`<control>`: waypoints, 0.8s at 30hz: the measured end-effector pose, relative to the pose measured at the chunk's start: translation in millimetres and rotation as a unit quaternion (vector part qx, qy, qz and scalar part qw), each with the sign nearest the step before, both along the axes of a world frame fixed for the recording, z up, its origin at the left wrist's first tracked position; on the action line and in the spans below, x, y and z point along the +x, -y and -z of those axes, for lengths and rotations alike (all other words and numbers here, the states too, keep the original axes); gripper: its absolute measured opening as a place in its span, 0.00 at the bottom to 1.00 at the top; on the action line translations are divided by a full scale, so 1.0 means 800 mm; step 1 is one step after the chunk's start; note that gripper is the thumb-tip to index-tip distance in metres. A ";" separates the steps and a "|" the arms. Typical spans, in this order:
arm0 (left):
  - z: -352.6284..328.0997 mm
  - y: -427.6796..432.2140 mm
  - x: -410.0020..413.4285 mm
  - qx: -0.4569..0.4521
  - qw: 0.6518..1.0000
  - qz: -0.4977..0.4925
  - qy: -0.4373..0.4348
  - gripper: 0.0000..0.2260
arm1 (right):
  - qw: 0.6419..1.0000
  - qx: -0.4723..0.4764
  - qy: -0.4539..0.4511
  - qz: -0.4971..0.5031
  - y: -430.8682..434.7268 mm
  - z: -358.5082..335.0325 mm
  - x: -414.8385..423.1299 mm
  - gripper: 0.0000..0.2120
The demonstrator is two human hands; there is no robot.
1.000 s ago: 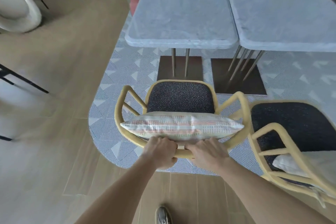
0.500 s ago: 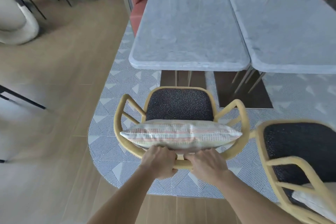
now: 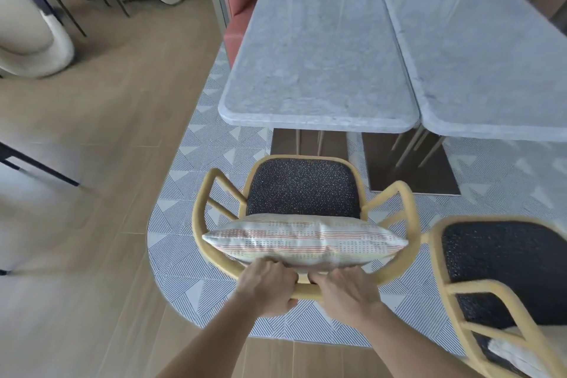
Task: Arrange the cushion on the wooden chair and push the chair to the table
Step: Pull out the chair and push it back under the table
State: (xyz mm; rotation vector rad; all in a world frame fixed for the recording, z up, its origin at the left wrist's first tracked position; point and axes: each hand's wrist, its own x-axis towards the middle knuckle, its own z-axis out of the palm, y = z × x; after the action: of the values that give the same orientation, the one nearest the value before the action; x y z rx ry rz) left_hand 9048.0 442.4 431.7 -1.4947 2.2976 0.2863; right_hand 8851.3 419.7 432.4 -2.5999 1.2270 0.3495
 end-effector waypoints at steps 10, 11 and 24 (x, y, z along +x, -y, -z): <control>-0.001 0.057 -0.023 -0.019 0.999 -0.036 -0.010 0.16 | 1.000 -0.013 -0.027 -0.011 0.064 -0.006 -0.017 0.14; -0.002 0.066 -0.024 -0.021 0.999 -0.045 -0.011 0.15 | 0.999 -0.015 -0.027 -0.013 0.076 -0.005 -0.017 0.15; -0.002 0.107 -0.015 0.016 0.991 -0.068 -0.117 0.21 | 0.998 -0.011 0.045 -0.032 0.116 -0.004 -0.026 0.20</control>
State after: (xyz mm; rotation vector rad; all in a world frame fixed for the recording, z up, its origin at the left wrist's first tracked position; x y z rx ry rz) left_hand 9036.4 357.2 433.2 -1.6838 2.3562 0.5610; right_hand 8830.7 326.7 435.6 -2.6466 1.1273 0.2282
